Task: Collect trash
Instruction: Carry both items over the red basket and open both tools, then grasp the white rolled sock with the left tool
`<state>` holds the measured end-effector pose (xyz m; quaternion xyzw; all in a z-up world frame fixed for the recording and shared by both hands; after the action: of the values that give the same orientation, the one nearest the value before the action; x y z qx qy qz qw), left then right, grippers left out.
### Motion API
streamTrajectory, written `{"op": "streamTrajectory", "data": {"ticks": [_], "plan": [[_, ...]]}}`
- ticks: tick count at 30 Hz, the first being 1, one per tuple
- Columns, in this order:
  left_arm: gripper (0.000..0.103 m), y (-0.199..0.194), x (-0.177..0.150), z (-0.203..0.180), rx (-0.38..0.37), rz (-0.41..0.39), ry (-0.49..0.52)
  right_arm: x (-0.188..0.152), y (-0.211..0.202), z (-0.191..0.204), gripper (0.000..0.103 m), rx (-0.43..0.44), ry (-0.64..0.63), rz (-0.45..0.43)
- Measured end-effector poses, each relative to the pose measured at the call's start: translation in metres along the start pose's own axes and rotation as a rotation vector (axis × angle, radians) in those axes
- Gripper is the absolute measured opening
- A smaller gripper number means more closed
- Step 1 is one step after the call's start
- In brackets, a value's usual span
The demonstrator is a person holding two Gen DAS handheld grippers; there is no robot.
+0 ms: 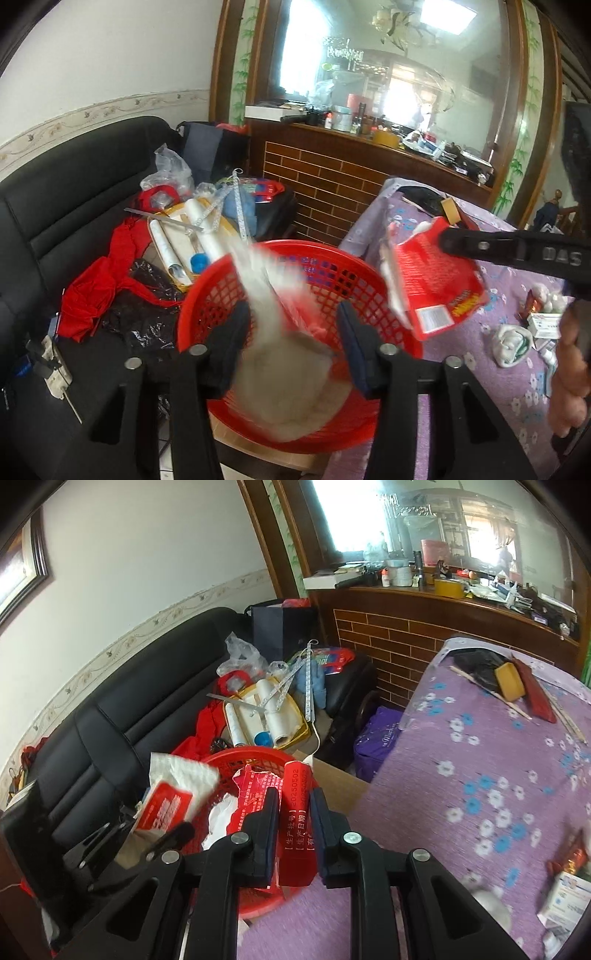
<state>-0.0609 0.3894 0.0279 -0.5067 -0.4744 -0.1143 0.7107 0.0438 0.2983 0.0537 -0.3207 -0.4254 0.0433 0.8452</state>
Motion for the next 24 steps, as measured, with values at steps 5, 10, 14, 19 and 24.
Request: {"op": "streamTrajectory", "data": {"ticks": [5,10,14,19,24], "plan": [[0.064,-0.008,0.003,0.002,-0.01,-0.014,-0.011,0.002,0.016,-0.004,0.026,0.005,0.022,0.019],[0.065,-0.023,0.0,-0.022,-0.056,-0.036,0.039,-0.007,-0.02,-0.01,0.027,0.022,0.033,-0.009],[0.068,-0.037,-0.007,-0.062,-0.119,-0.048,0.099,-0.021,-0.068,-0.018,0.037,0.031,0.046,-0.048],[0.071,-0.047,-0.023,-0.12,-0.191,-0.041,0.2,-0.048,-0.129,-0.047,0.045,0.014,0.09,-0.097],[0.073,-0.05,-0.04,-0.179,-0.276,0.012,0.277,-0.083,-0.184,-0.092,0.047,-0.044,0.164,-0.125]]}}
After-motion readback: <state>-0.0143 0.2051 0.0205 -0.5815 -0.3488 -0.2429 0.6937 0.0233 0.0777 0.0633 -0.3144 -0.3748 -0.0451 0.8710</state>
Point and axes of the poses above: each gripper's, at about its wrist camera, not at the fingertips, and y roughly the way its jaws point, z to its left, x to its top, the point moved 9 cm from there along y, roughly the way its jaws point, and after that the axes turned 15 degrees about x, right-handed, at the moved point
